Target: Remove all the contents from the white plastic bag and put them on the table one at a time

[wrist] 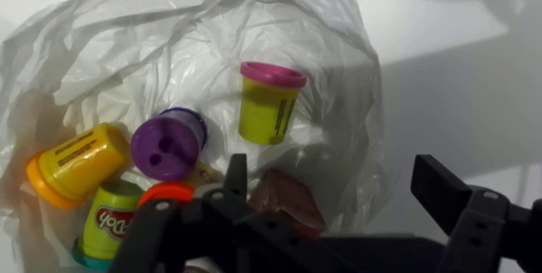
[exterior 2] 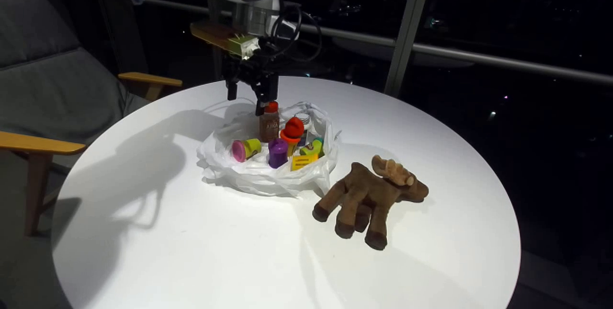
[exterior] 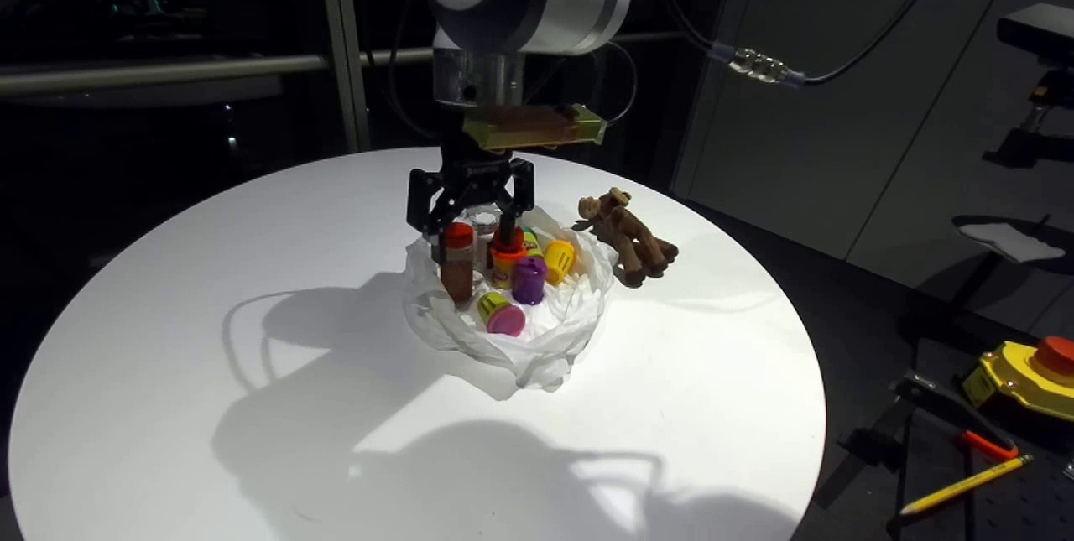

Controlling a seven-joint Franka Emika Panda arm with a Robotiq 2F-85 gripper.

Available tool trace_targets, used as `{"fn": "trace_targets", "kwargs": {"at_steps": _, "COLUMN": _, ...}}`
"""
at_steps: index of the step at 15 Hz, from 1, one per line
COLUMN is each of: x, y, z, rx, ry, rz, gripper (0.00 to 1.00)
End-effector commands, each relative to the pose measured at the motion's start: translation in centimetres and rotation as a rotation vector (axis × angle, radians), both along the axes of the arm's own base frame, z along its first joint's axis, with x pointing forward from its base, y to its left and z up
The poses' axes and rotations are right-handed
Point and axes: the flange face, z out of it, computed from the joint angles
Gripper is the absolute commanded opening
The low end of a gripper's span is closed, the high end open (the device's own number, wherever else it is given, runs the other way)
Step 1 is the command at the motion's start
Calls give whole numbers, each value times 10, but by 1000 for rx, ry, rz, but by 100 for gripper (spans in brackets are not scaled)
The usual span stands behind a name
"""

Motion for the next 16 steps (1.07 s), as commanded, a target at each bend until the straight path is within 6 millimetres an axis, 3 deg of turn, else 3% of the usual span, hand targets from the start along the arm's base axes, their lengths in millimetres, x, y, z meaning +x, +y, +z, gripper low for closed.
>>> {"fn": "trace_targets", "kwargs": {"at_steps": 1, "x": 31, "y": 7, "z": 3, "rx": -86, "ry": -48, "rz": -8, "gripper": 100}}
{"fn": "trace_targets", "kwargs": {"at_steps": 10, "x": 58, "y": 4, "z": -18, "rx": -206, "ry": -103, "rz": -102, "gripper": 100}}
{"fn": "trace_targets", "kwargs": {"at_steps": 11, "x": 59, "y": 3, "z": -21, "rx": -219, "ry": -101, "rz": -113, "gripper": 80}}
{"fn": "trace_targets", "kwargs": {"at_steps": 16, "x": 62, "y": 1, "z": -32, "rx": -238, "ry": -82, "rz": -155, "gripper": 42}}
